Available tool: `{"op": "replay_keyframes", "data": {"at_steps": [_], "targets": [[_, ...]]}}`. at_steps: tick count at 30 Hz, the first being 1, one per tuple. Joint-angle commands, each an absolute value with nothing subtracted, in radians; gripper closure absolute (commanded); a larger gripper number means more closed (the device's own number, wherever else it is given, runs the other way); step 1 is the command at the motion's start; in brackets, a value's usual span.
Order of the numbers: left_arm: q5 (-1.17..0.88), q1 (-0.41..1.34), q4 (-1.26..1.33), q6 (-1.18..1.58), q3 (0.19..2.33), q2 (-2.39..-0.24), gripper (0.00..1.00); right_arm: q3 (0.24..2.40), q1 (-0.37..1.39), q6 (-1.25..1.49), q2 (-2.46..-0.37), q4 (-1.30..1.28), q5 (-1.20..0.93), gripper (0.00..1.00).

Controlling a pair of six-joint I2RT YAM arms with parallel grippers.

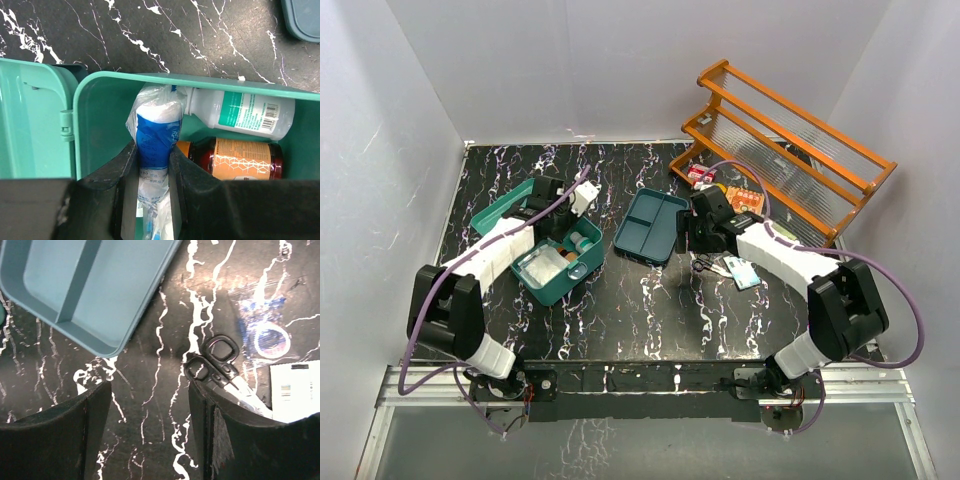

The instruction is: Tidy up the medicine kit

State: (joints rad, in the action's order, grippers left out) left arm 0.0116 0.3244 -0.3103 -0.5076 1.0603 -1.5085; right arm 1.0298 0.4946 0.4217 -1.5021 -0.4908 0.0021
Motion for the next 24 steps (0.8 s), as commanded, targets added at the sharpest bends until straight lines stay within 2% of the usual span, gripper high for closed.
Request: {"op": "replay_keyframes", "data": {"at_steps": [1,9,15,19,24], "targets": [[0.006,0.323,-0.234,-0.531,1.025,-1.506,0.92,1.036,0.491,0.370,-1.522,-0.459,0.095,0.39],[0.028,0.323,-0.216,-0.554,1.009,-1.557,0.92,1.082,0.491,0.357,-1.607,-0.457,0.088,0.40],[0.119,0.323,-0.231,-0.556,1.000,-1.587,0.91,1.088,0.491,0.339,-1.622,-0.450,0.083,0.40],[0.109,0.324,-0.210,-0.547,1.009,-1.609,0.82,1.082,0.491,0.336,-1.618,-0.446,0.081,0.40],[0.104,0.323,-0.220,-0.495,1.052,-1.616,0.63,1.081,0.491,0.335,-1.611,-0.445,0.078,0.40]]}}
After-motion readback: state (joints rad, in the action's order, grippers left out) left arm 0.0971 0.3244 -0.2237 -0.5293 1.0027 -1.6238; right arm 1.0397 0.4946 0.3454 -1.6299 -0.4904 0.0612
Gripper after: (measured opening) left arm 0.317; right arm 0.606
